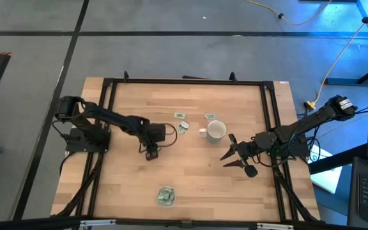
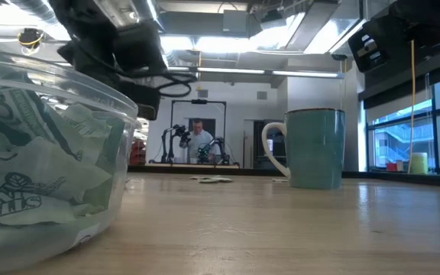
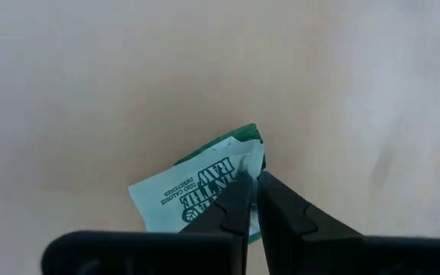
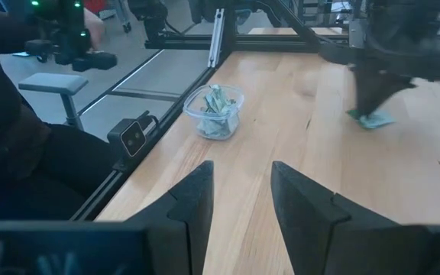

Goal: Pick and place Stevia / Truvia into bins
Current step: Put the light green stevia packet into the transparent bin

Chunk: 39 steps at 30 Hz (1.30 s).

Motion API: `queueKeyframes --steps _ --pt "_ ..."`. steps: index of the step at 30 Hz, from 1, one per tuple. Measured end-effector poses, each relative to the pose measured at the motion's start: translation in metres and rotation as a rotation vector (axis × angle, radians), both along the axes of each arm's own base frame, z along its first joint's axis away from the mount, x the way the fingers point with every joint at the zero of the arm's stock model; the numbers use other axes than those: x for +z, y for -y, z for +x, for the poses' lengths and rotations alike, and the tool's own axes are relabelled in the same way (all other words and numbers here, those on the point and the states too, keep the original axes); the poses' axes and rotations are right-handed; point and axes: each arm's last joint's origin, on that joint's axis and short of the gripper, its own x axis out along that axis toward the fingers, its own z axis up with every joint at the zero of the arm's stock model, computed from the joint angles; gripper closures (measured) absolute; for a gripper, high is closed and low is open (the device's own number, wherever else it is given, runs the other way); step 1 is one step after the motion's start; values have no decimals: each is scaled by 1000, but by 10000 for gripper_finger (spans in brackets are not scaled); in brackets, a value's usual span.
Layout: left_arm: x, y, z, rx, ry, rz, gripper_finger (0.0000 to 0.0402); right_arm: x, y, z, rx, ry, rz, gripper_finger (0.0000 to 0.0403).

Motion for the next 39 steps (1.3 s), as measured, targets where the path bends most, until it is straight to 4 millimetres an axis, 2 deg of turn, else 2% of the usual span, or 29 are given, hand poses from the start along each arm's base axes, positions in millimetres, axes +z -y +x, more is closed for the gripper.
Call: queueKeyframes --steps 7,13,22,30,33,39 --pt "2 41 2 -107 71 68 384 0 0 0 0 0 0 267" --pt "3 60 1 -171 112 87 381 0 0 0 0 0 0 267" --pt "4 64 1 -184 116 89 346 0 0 0 1 0 0 267" --pt "4 63 1 -186 115 80 387 0 0 0 0 0 0 267" --pt "4 64 0 -195 106 69 389 0 0 0 0 0 0 267" --pt "4 69 -2 -215 97 70 341 0 0 0 0 0 0 267"
